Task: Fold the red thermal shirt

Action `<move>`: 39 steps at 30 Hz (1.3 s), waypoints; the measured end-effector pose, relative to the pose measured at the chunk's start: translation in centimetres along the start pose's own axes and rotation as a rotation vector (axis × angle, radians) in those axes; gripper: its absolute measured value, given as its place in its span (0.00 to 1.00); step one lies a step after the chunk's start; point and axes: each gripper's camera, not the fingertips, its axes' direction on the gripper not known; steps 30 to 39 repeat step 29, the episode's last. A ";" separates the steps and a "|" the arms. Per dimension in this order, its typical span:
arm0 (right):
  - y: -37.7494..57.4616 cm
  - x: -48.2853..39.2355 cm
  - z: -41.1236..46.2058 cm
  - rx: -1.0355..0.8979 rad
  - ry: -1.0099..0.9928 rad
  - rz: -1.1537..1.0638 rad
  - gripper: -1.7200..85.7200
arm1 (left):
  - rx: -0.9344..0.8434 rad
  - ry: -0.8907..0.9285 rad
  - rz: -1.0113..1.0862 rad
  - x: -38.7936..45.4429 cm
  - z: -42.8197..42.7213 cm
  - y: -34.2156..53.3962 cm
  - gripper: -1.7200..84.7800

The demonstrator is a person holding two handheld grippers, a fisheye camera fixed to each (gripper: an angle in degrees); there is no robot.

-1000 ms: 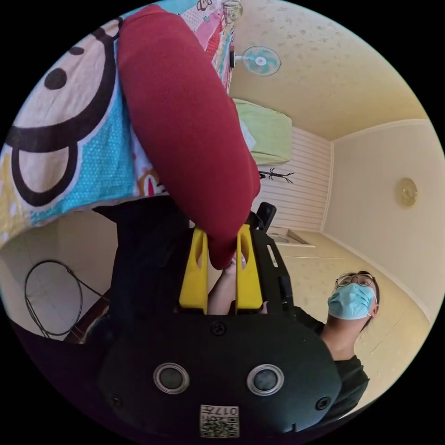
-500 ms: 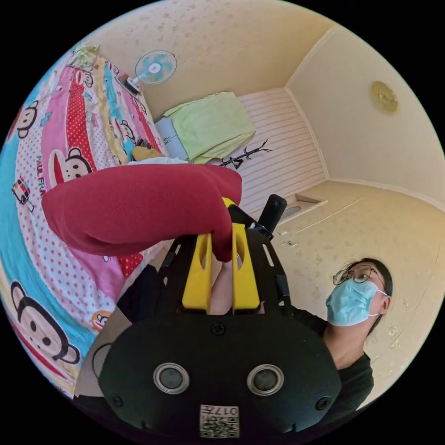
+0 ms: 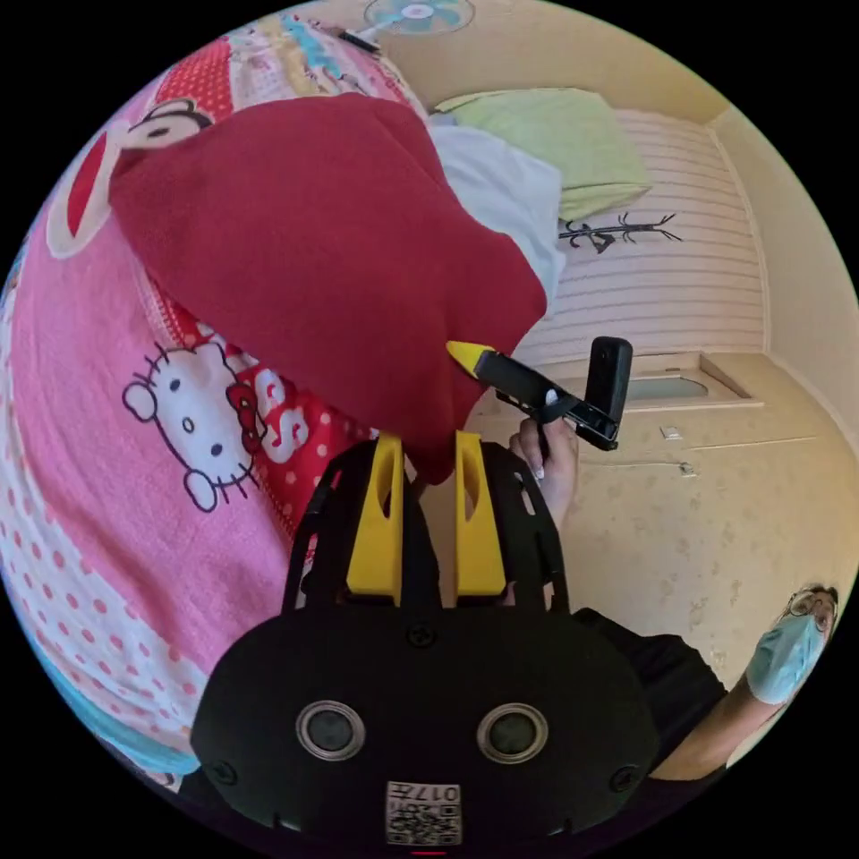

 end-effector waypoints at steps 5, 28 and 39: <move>4.0 1.0 -6.6 0.238 -0.200 0.012 0.08 | -0.031 0.202 0.002 -3.5 -0.7 3.5 0.04; -17.3 -1.3 -22.7 0.018 0.338 0.030 0.19 | 0.200 0.322 0.138 -2.0 -12.5 12.8 0.01; -17.4 -3.9 -23.3 0.003 0.403 -0.025 0.16 | 0.201 0.319 0.138 -2.0 -12.6 12.8 0.01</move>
